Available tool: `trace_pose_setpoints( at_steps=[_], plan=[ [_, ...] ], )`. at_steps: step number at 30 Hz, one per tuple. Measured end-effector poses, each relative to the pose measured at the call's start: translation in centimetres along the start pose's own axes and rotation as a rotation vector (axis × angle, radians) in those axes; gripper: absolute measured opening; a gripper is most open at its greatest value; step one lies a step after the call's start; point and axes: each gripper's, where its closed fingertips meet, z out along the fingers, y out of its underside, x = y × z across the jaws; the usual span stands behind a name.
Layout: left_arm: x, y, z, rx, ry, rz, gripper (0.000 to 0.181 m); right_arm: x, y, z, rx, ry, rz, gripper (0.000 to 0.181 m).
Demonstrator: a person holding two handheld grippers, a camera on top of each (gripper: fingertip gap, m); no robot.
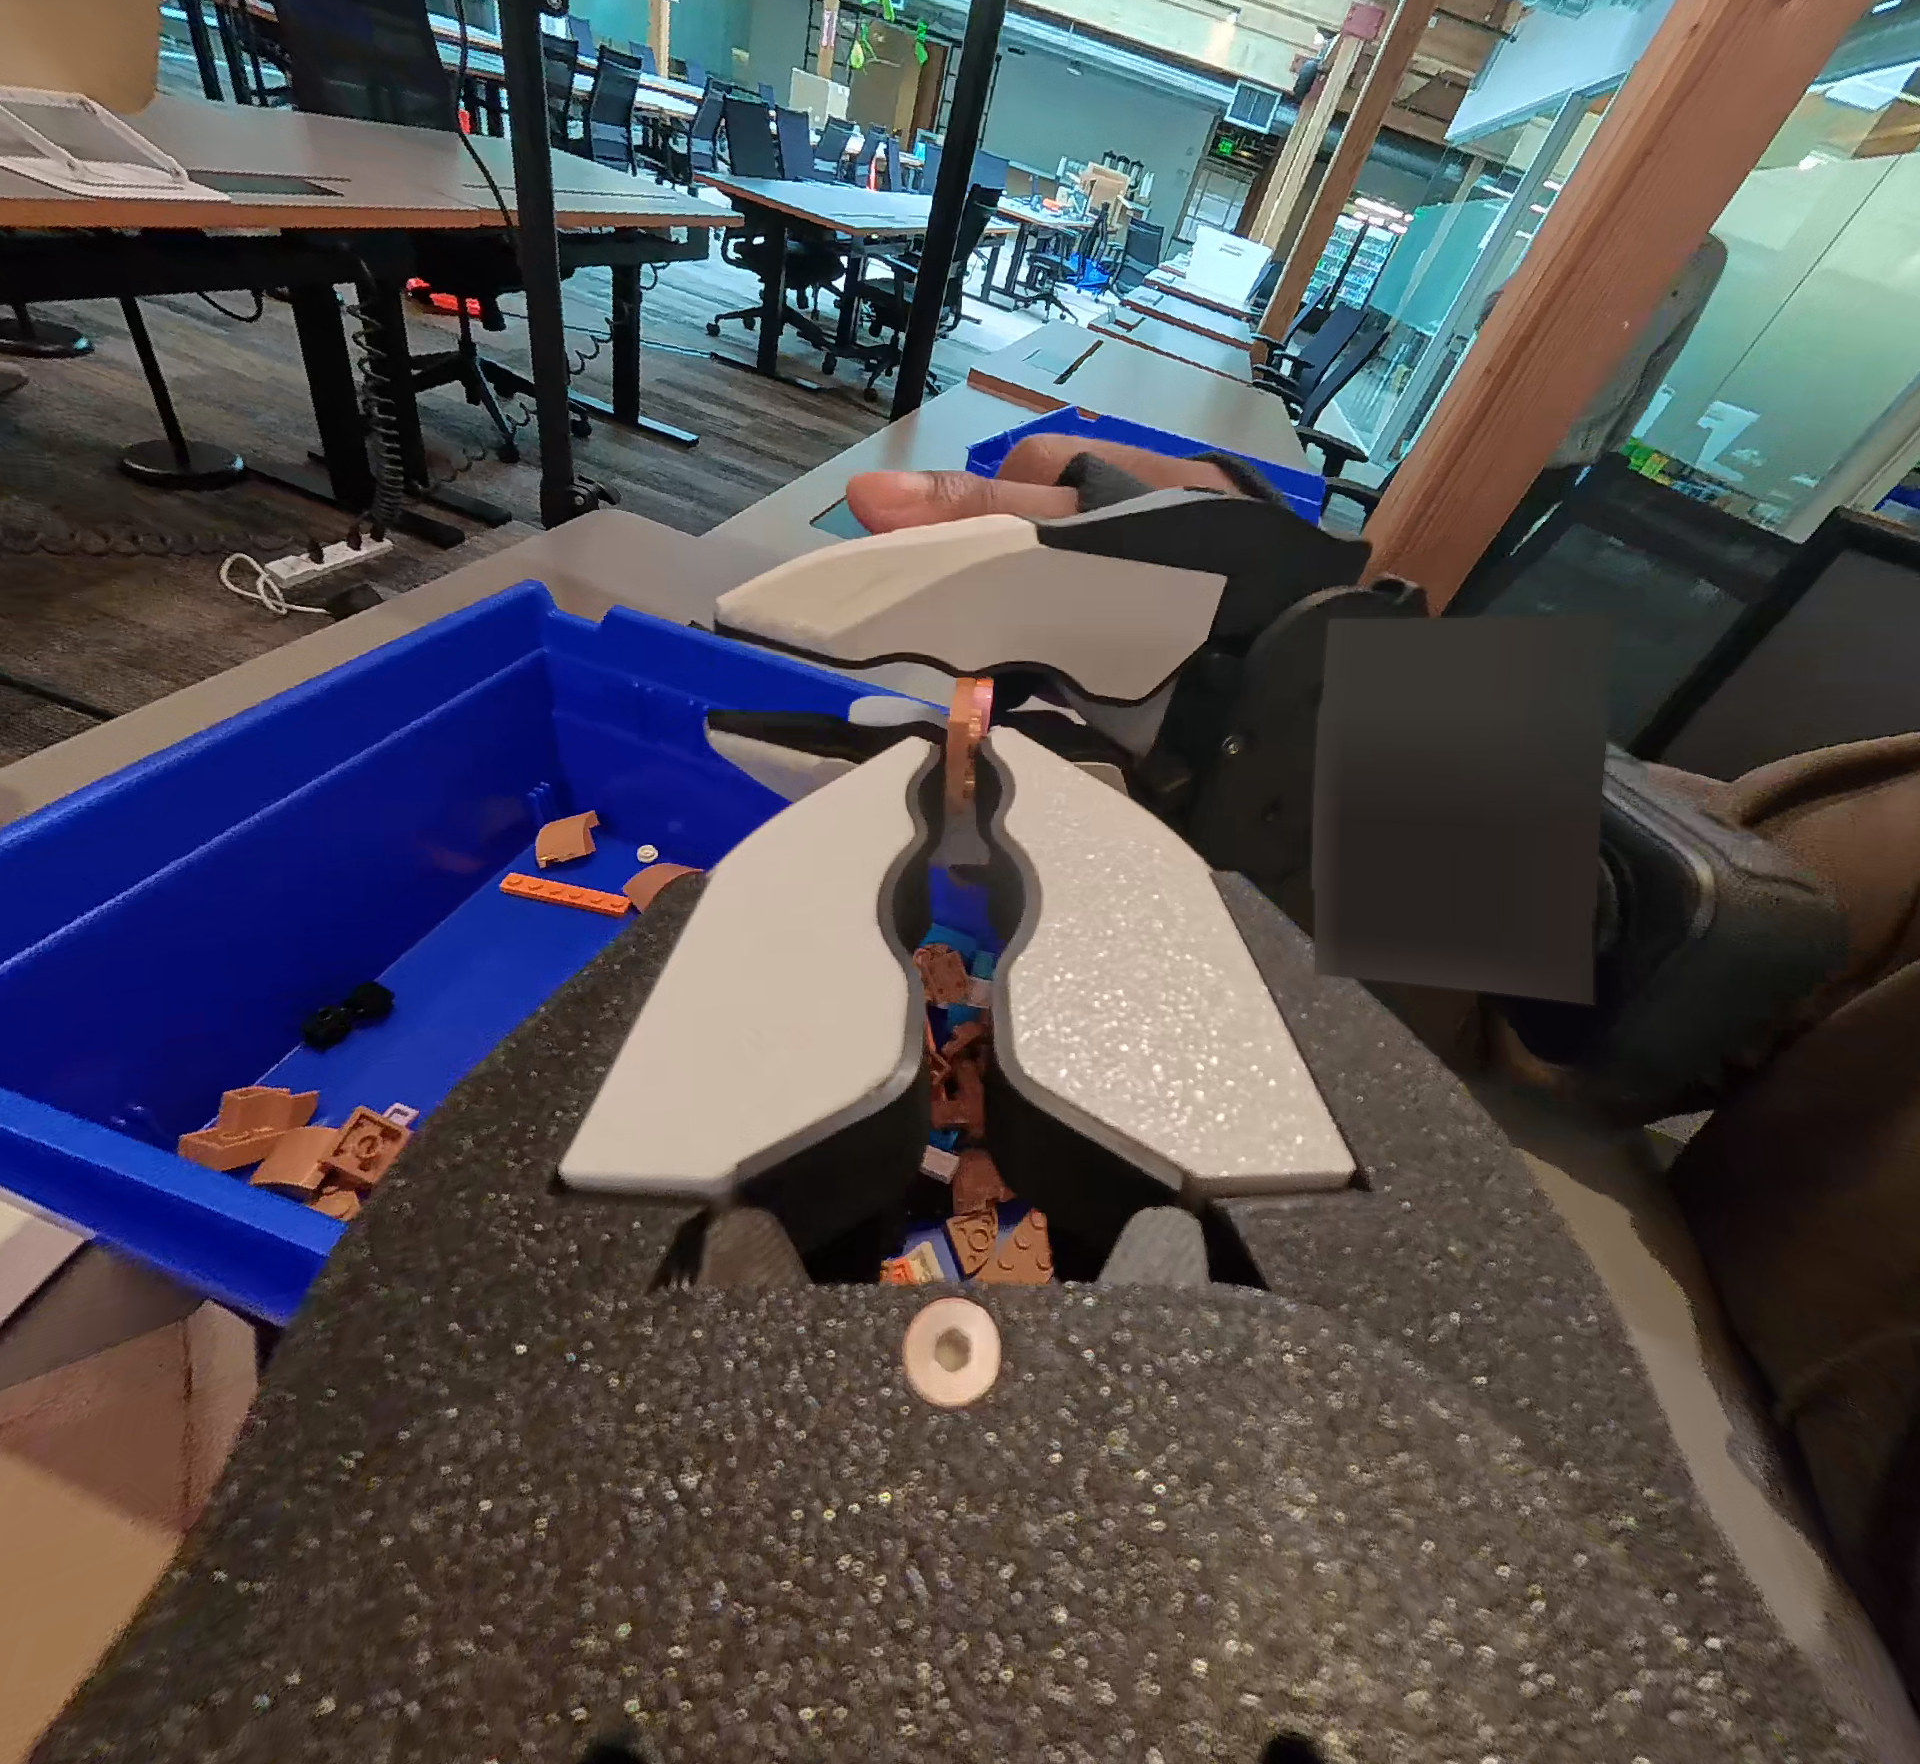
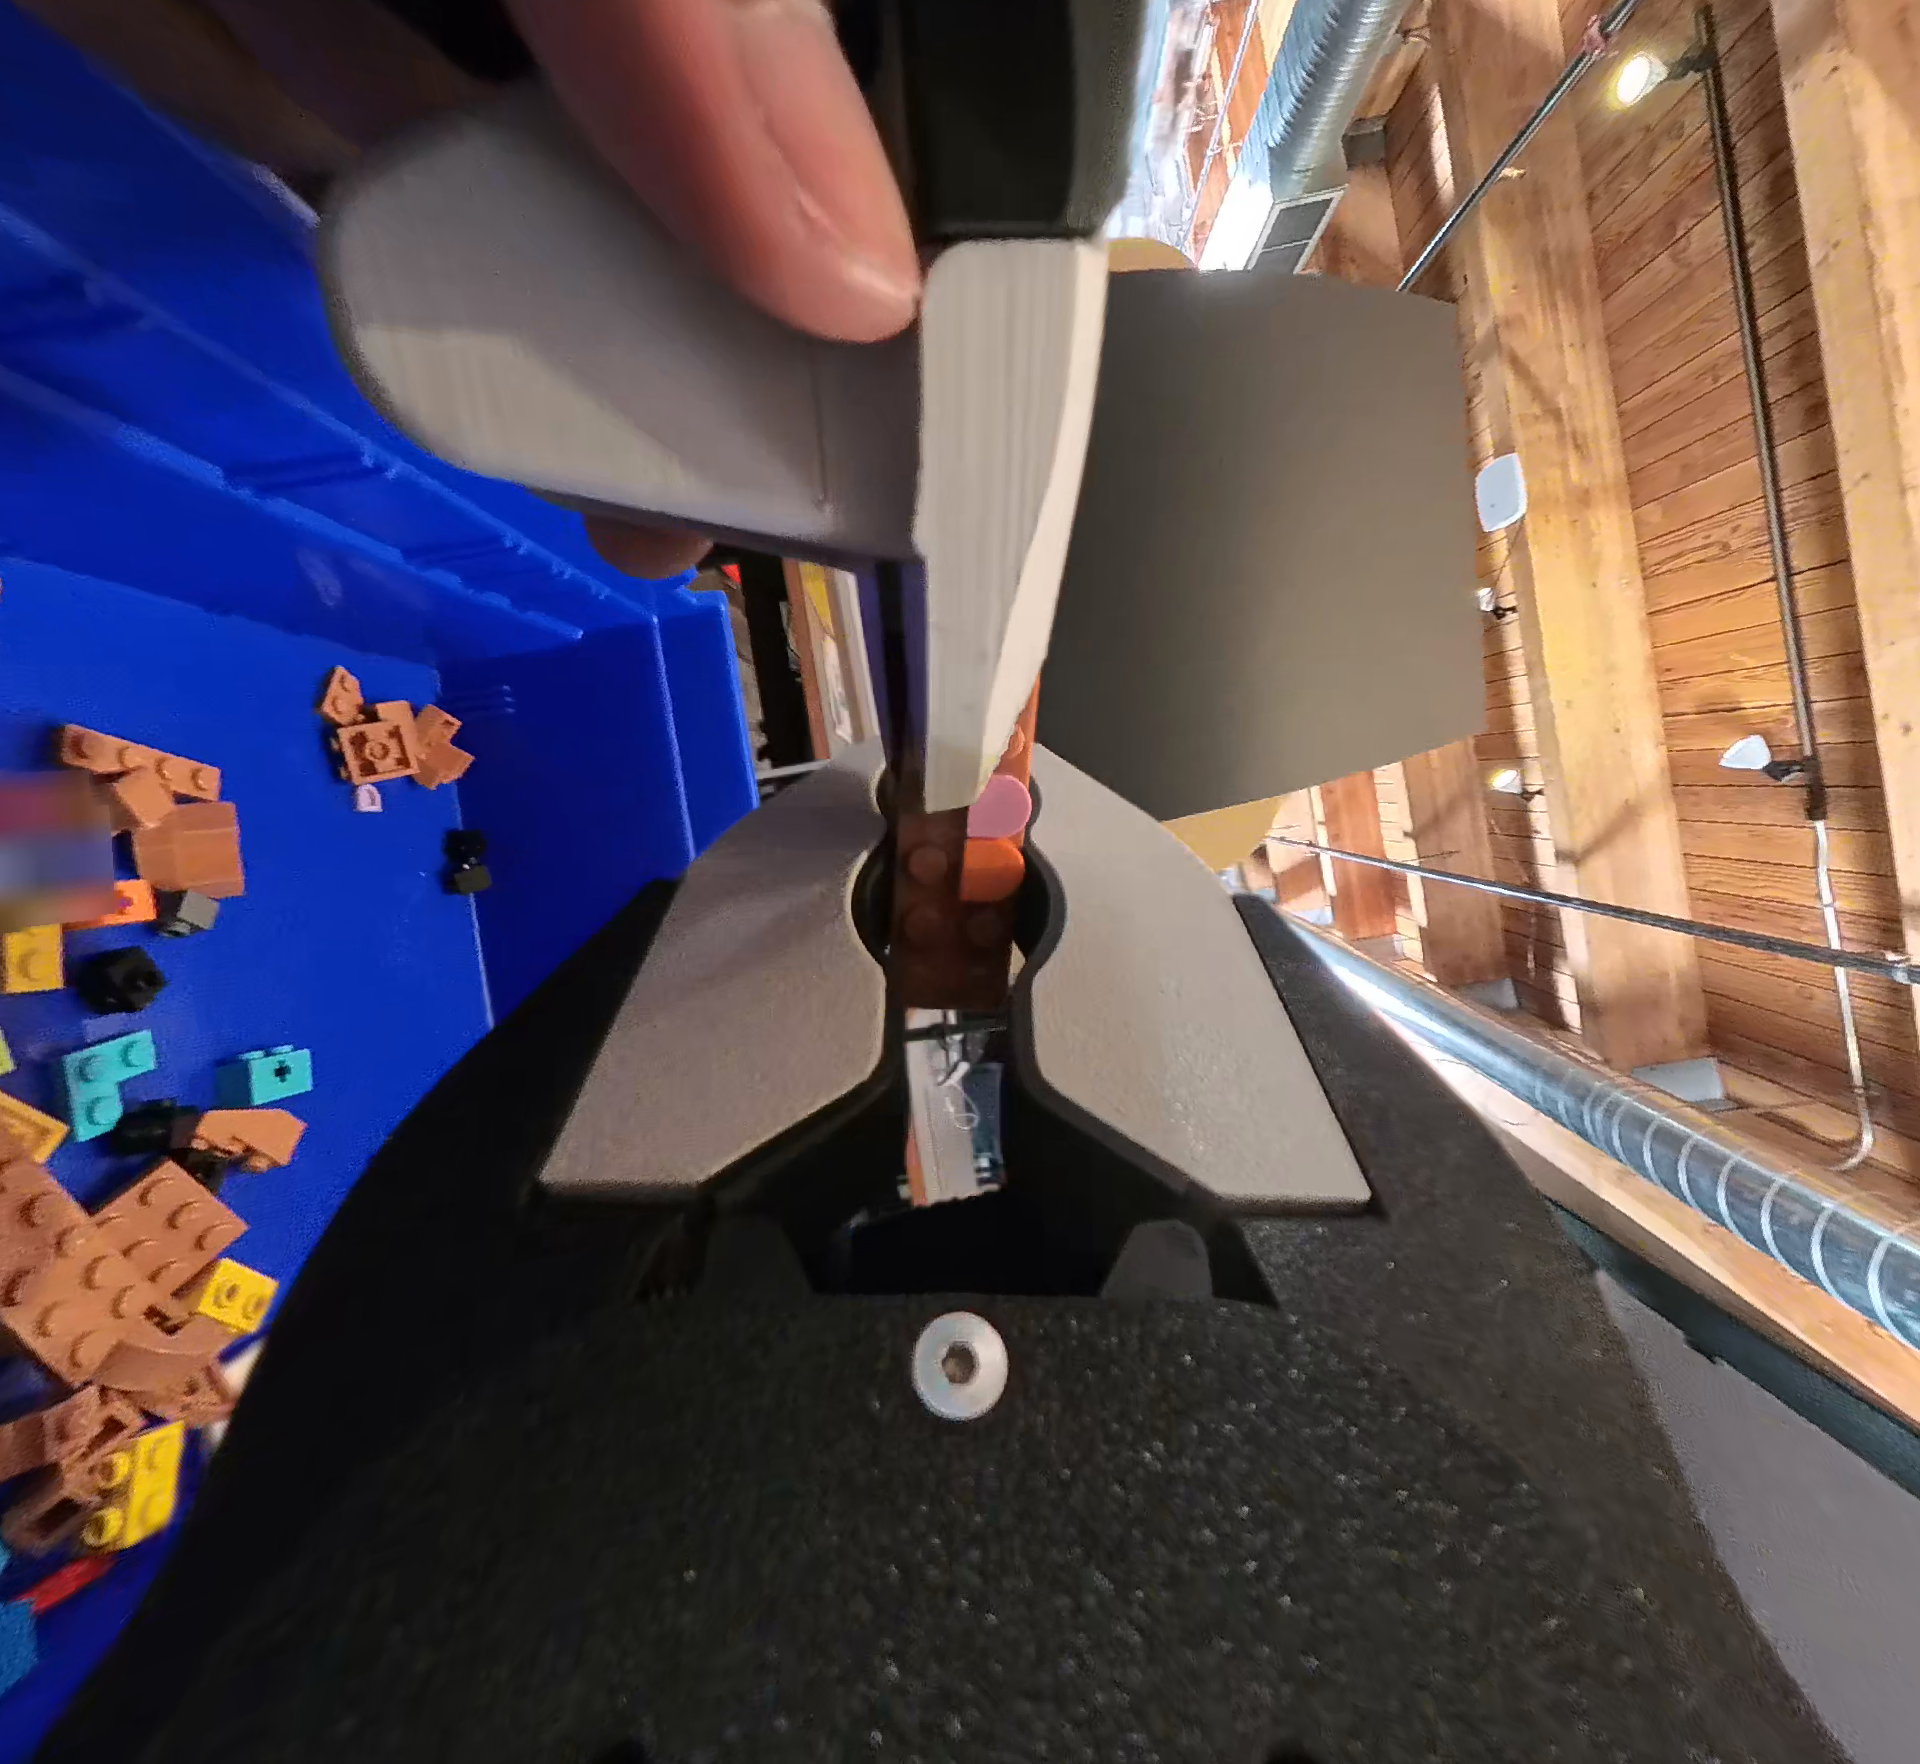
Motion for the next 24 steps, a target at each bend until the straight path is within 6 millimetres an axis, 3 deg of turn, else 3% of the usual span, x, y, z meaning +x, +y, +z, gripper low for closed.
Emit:
trace_pose_setpoints(
  at_steps=[24],
  plan=[
    [0.3, -0.1, 0.0, 0.001, 0.096, -0.104, 0.006, 1.1, -0.1, -0.5, -0.034, 0.117, -0.178, 0.016]
  ],
)
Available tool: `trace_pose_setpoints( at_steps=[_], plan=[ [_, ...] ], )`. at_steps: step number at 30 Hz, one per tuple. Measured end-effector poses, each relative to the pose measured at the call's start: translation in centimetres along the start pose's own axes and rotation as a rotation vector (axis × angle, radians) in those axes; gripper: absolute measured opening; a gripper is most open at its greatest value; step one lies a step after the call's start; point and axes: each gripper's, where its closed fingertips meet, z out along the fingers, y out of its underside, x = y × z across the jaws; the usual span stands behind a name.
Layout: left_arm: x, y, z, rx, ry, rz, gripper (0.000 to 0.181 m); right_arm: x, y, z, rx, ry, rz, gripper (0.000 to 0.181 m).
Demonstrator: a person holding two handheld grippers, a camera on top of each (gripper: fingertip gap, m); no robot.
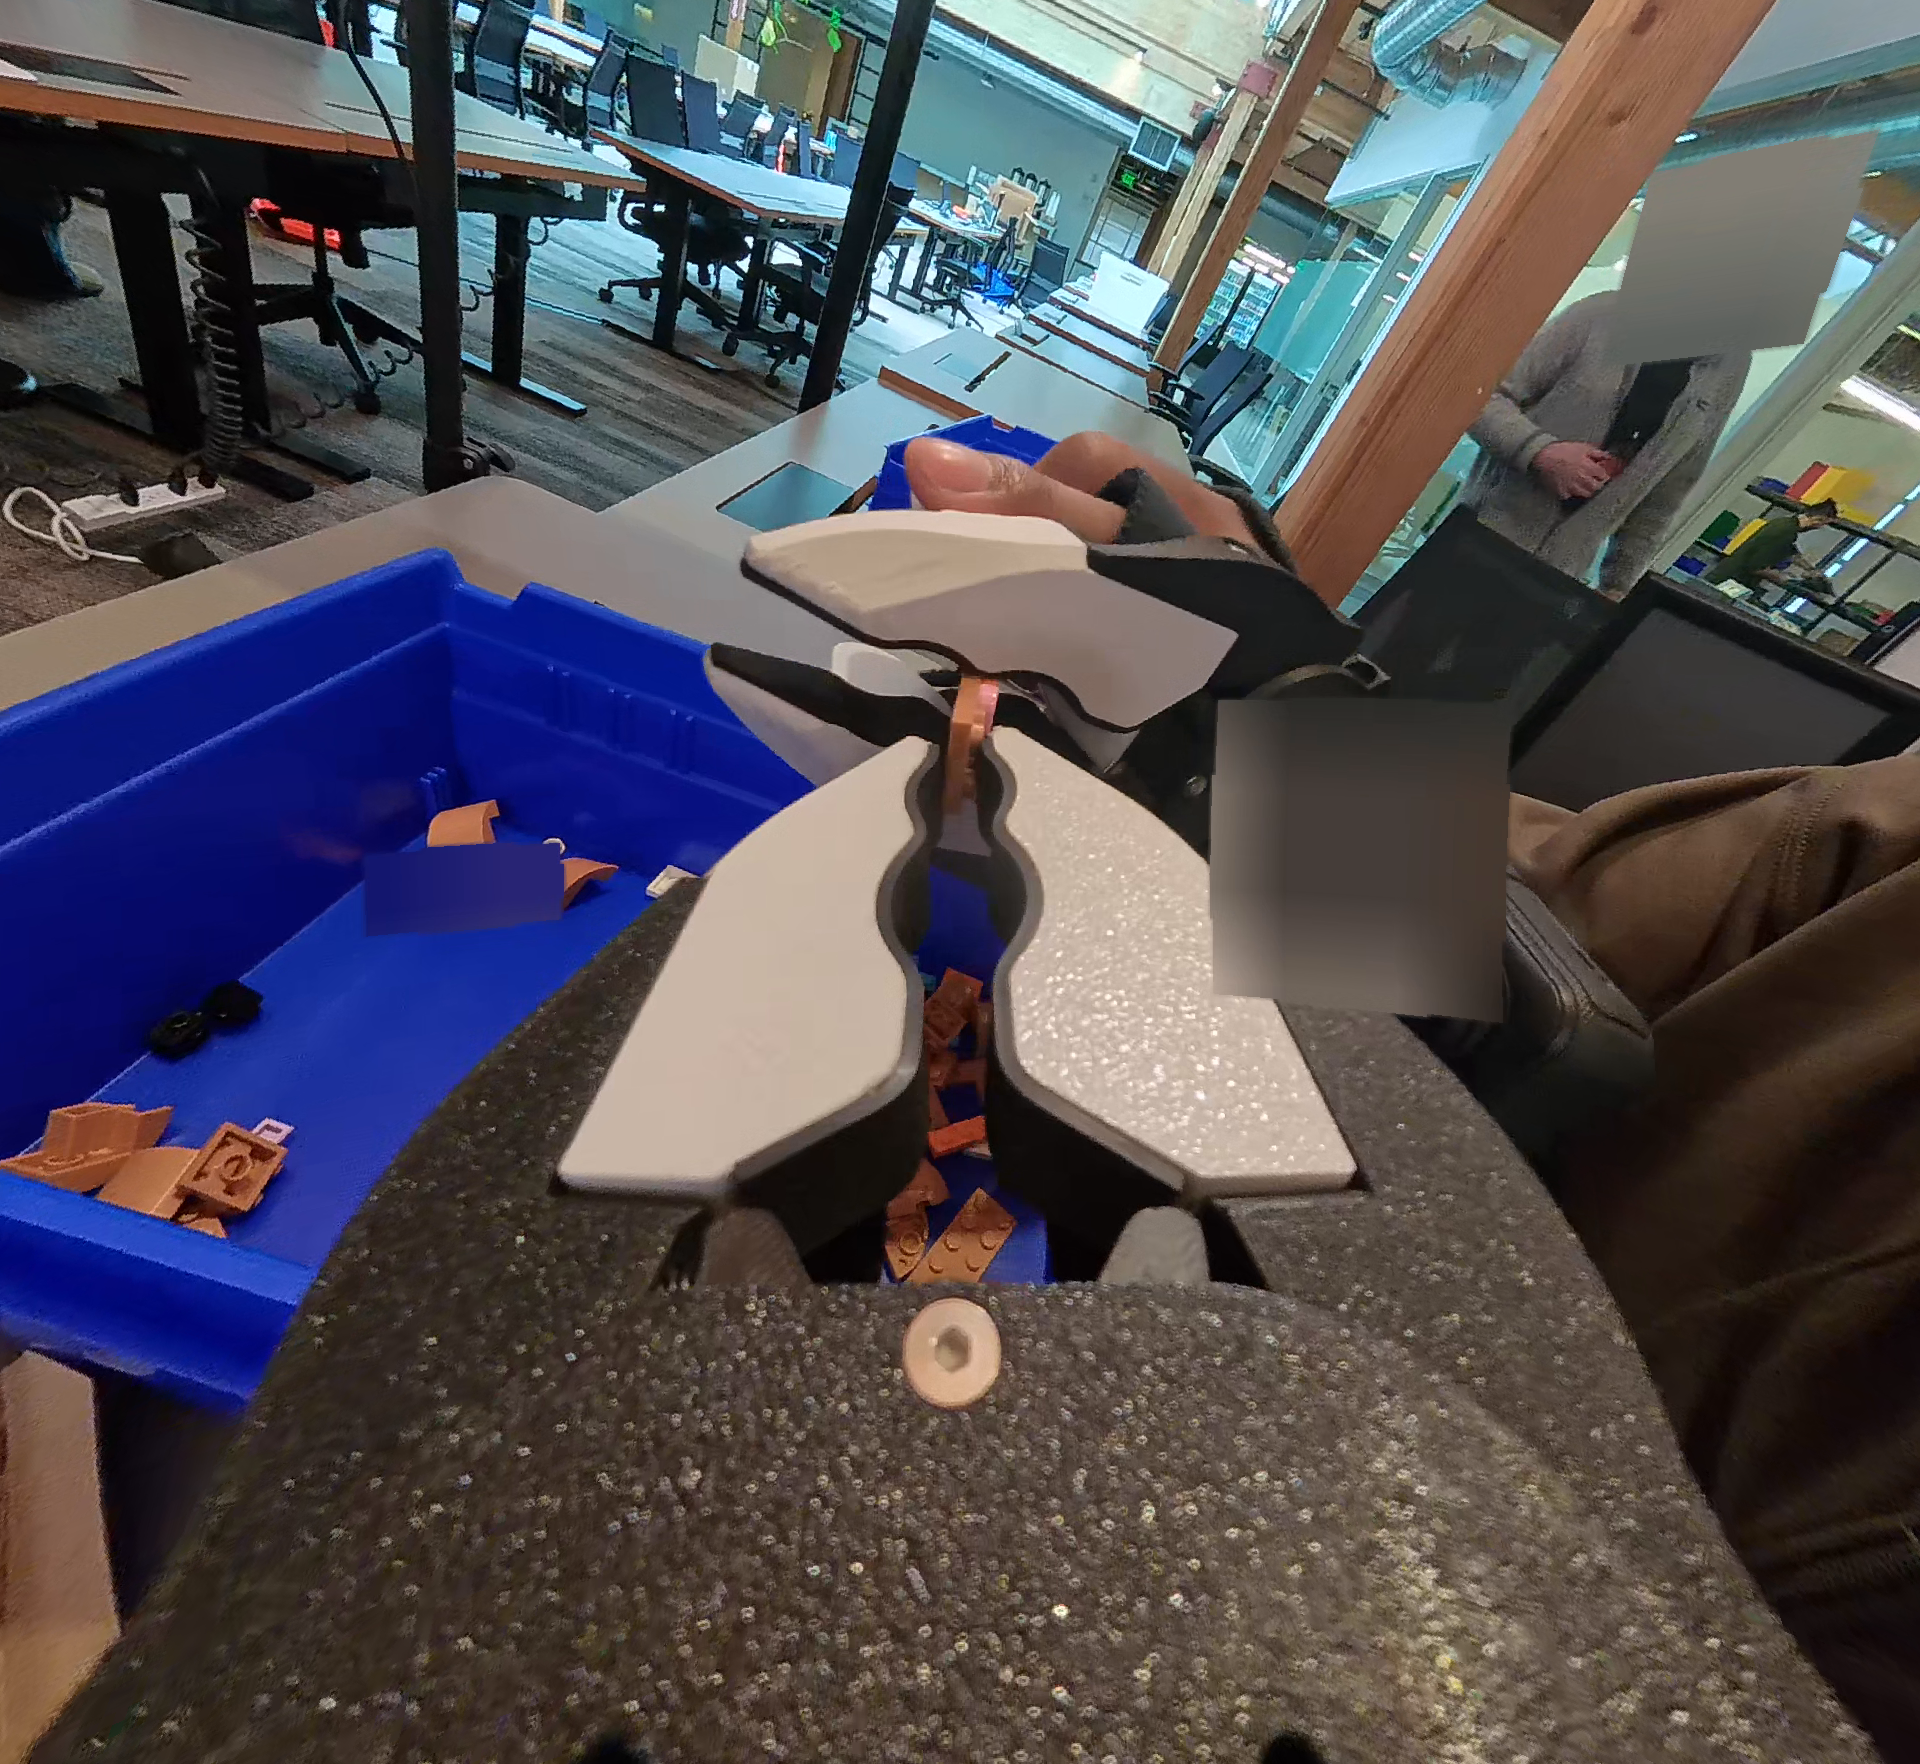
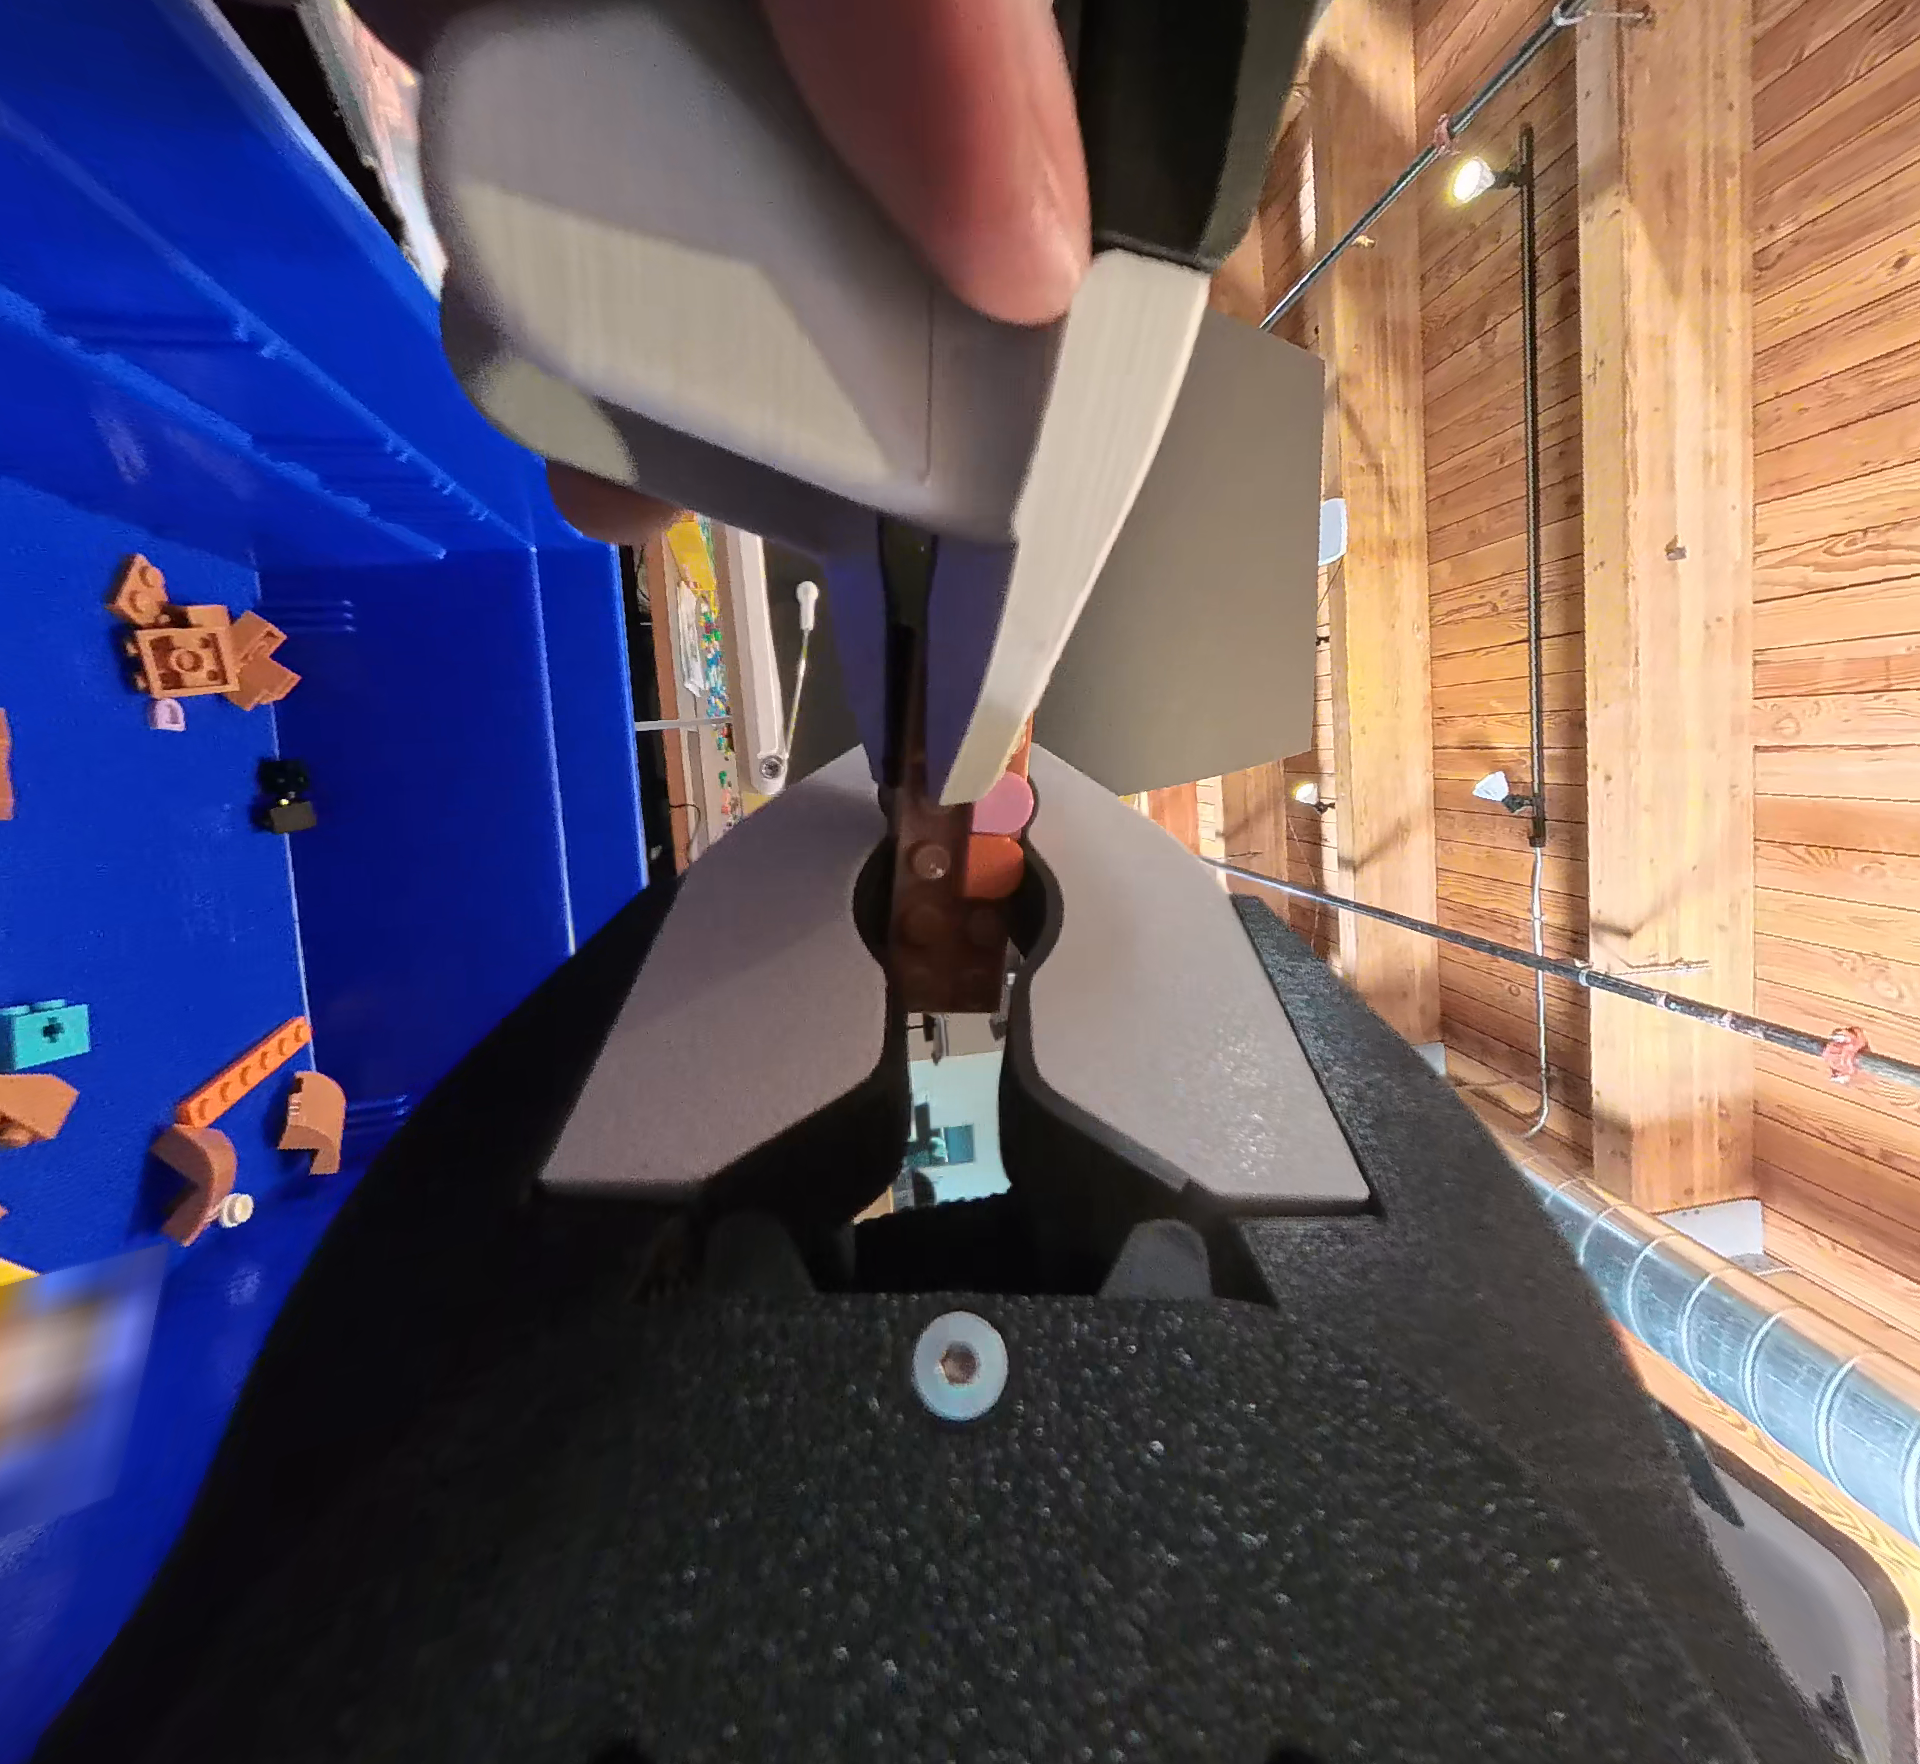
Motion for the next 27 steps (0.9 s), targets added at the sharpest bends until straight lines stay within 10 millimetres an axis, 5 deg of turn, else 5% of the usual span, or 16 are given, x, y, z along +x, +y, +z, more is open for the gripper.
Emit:
trace_pose_setpoints(
  at_steps=[14, 27],
  plan=[
    [0.35, 0.09, 0.4, -0.011, -0.093, 0.259, 0.005, -0.5, -0.42, -0.14, 0.054, -0.075, 0.216, 0.016],
    [0.47, -0.03, 0.3, 0.004, -0.067, 0.244, 0.005, -0.69, -0.4, -0.08, 0.068, -0.11, 0.301, 0.016]
  ],
)
